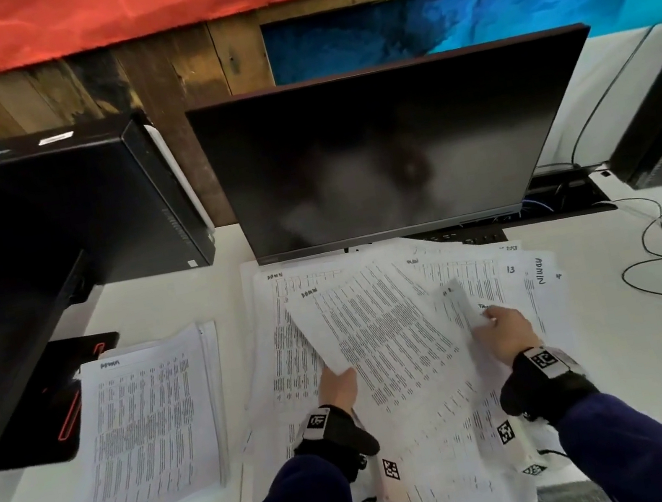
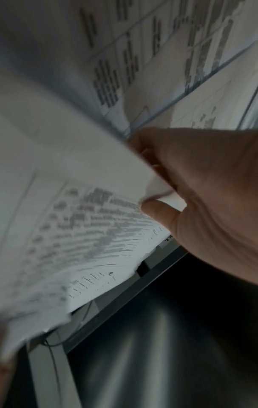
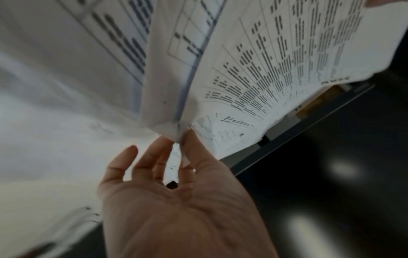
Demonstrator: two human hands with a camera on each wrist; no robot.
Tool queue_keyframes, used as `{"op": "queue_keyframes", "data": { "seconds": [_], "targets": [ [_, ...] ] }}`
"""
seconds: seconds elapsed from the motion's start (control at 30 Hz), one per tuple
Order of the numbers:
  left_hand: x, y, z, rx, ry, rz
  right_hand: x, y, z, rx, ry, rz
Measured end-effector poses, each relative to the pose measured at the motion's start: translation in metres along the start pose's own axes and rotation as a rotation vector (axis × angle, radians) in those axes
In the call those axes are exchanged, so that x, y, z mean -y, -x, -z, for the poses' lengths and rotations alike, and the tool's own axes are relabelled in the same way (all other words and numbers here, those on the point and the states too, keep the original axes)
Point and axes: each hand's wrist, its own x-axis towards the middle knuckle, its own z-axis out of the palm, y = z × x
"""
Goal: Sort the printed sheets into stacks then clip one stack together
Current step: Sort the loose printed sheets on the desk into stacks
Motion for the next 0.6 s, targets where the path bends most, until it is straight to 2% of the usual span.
{"op": "queue_keyframes", "data": {
  "seconds": [0.1,0.17,0.23,0.37,0.43,0.6],
  "targets": [
    [-0.004,0.004,0.004,0.040,0.052,0.006,0.014,-0.002,-0.002,0.048,-0.081,0.149],
    [-0.005,0.007,0.007,0.040,0.072,0.010,0.017,-0.001,-0.007,0.125,-0.152,0.189],
    [-0.002,0.006,0.012,-0.054,0.055,-0.038,0.012,-0.003,-0.014,0.137,-0.189,0.134],
    [-0.003,0.006,0.033,-0.221,0.004,-0.162,-0.010,-0.004,-0.013,-0.077,-0.095,-0.125],
    [-0.003,0.006,0.049,-0.256,0.038,-0.196,-0.021,-0.006,-0.007,-0.102,-0.093,-0.232],
    [0.000,0.007,0.086,-0.265,0.293,-0.097,-0.029,-0.008,0.005,-0.056,-0.101,-0.356]
  ]
}}
